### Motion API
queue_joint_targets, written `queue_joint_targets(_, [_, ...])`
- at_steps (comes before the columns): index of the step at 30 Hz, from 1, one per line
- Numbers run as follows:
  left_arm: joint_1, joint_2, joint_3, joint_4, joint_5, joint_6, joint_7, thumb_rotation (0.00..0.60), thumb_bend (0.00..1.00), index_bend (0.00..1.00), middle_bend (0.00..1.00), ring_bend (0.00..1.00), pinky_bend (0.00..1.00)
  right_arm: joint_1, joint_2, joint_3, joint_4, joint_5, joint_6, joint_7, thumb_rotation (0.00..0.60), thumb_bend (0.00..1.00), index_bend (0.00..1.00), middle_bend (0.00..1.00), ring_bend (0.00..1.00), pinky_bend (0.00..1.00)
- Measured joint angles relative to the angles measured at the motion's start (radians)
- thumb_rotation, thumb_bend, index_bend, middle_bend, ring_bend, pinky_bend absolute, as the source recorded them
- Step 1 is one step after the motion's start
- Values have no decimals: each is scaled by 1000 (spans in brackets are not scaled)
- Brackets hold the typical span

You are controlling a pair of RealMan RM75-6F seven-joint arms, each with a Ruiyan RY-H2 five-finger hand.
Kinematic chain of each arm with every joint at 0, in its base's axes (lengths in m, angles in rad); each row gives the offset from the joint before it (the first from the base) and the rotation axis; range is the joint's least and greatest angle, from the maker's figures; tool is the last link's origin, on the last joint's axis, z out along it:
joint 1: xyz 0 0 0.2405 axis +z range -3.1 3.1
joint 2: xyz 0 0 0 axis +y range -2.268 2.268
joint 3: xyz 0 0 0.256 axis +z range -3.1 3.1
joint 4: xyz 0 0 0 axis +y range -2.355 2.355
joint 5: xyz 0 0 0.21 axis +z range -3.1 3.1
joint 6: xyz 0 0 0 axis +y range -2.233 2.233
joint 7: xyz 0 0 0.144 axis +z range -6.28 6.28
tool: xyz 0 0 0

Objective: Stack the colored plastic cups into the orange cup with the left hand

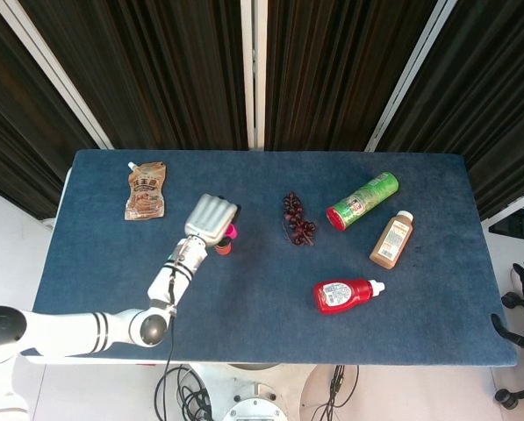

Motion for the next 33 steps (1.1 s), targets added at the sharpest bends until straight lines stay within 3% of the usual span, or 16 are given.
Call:
queue_joint_targets(9, [30, 24, 58, -13, -22, 4, -22, 600, 236, 533, 521, 425, 580, 2, 5, 0, -31, -4, 8, -34, 600, 234, 0, 0, 0, 0])
queue_joint_targets(33, [-1, -37, 65, 66, -13, -23, -70, 600, 234, 507, 513, 422, 577, 0, 11, 0, -18, 15, -1, -17, 600, 233, 0, 0, 0, 0])
